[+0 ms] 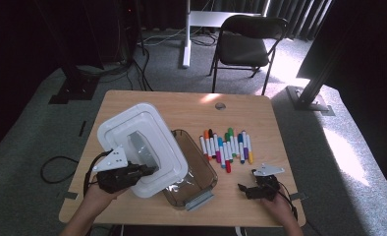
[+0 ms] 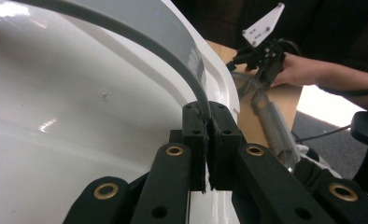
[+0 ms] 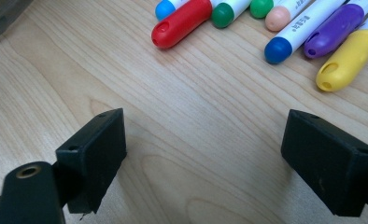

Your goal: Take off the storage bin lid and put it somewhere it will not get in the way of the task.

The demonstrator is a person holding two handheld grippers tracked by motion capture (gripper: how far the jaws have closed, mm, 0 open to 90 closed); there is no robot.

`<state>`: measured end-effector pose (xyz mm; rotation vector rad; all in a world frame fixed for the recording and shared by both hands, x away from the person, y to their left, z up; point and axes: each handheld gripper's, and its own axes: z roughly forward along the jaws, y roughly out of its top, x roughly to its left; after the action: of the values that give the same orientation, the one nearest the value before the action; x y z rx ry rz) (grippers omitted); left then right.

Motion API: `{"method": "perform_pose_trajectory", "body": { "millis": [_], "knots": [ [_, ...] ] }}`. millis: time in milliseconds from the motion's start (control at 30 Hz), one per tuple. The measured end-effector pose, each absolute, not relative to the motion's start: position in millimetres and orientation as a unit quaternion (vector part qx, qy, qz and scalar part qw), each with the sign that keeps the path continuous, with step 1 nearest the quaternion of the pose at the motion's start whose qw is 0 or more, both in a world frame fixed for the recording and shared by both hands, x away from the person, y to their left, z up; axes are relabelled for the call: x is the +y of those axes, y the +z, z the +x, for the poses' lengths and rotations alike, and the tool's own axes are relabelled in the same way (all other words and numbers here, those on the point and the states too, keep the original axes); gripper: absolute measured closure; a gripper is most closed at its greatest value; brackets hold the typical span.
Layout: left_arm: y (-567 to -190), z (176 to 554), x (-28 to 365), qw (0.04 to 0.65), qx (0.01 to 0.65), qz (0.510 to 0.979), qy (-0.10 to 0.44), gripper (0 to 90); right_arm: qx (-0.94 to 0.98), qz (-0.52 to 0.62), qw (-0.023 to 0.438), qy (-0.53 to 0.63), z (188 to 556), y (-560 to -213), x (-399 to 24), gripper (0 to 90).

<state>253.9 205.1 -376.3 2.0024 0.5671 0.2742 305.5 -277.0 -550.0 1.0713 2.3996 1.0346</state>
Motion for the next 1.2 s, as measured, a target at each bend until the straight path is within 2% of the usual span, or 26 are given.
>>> {"method": "perform_pose_trajectory", "body": {
  "millis": [100,233,667,967,1200],
  "knots": [
    [-376,254,208,0.497,0.236,0.827,0.113,88.0,0.839,0.374,0.158,0.362,306,-550,-277,13.7],
    [-379,254,233,0.485,0.264,0.822,0.138,88.0,0.839,0.375,0.158,0.362,305,-550,-277,13.7],
    [-389,260,291,0.463,0.300,0.822,0.144,88.0,0.839,0.375,0.158,0.361,305,-550,-277,13.7],
    [-420,273,311,0.442,0.317,0.831,0.115,88.0,0.839,0.374,0.158,0.361,306,-550,-277,13.7],
    [-445,283,304,0.418,0.308,0.852,0.073,88.0,0.839,0.374,0.158,0.361,306,-550,-277,13.7]
  ]
}}
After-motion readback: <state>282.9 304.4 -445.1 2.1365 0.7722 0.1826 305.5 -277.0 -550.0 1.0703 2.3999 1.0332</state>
